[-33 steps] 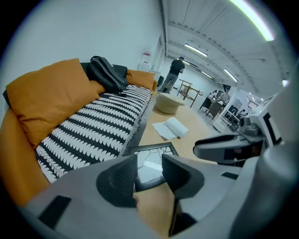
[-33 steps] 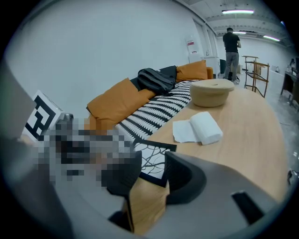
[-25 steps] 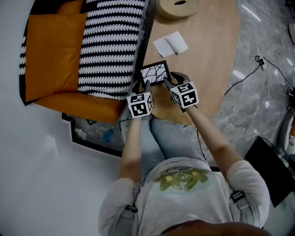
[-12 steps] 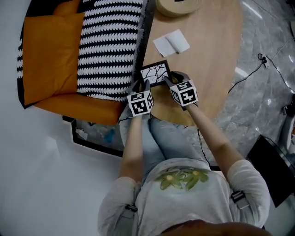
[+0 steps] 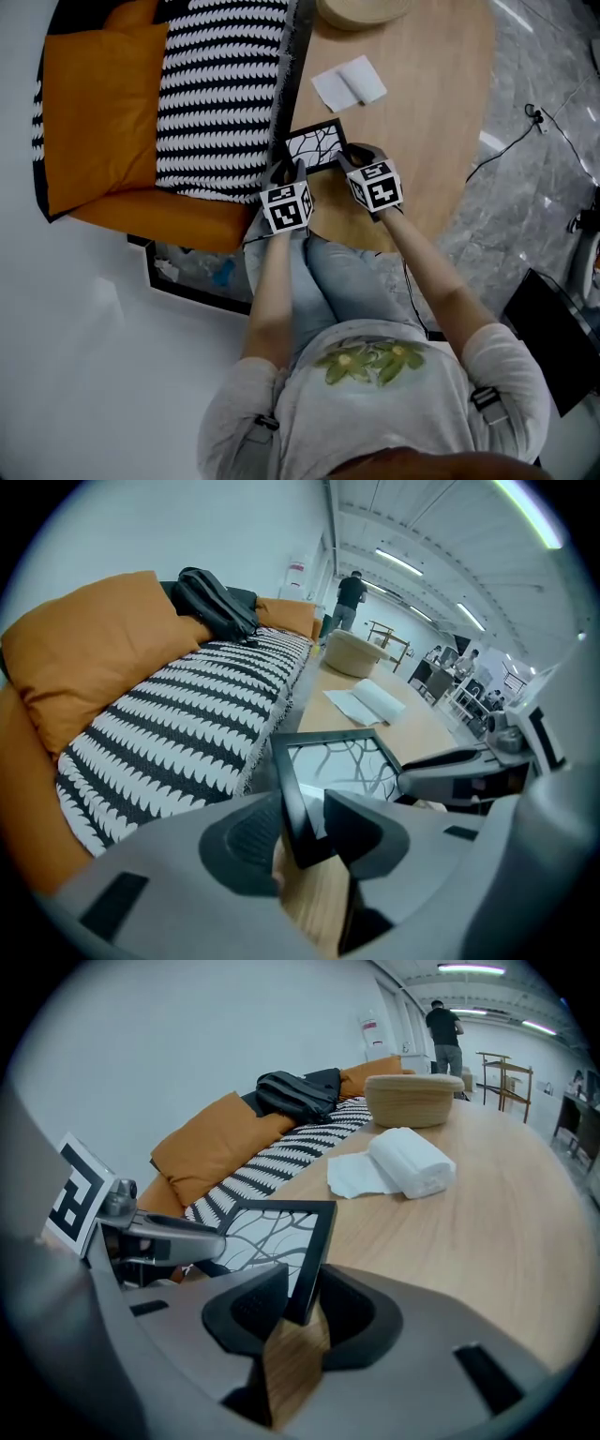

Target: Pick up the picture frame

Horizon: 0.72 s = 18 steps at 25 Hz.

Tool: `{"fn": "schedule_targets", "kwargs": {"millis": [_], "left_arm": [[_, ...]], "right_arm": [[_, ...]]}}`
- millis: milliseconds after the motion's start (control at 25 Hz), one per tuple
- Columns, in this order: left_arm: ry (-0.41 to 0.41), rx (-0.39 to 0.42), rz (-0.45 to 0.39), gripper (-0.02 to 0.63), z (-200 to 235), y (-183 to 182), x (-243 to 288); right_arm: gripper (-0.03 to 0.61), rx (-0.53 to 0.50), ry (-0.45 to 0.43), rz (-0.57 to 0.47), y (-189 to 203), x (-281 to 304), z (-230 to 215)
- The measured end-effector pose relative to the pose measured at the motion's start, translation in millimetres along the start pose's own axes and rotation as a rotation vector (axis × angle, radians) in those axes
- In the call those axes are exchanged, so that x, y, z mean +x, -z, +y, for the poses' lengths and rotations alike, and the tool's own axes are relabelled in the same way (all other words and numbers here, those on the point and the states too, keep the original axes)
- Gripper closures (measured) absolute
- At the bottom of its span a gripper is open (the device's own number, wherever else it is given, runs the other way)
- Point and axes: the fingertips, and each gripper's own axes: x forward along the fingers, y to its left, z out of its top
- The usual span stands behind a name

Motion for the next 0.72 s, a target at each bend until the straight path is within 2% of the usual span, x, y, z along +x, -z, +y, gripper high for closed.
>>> {"fn": "schedule_targets", "kwargs": {"millis": [120,720], "left_arm": [[-0.013,-0.010,0.006,0.472,2,-2,-2],[-0.034,-0.068,0.005,0.522,-8,-29,-58]], "right_arm": [[0.488,-0.020,0.018,0.012,-3,-2,0],[0.489,-0.048,0.022,0.029,-33,-54,20]]}}
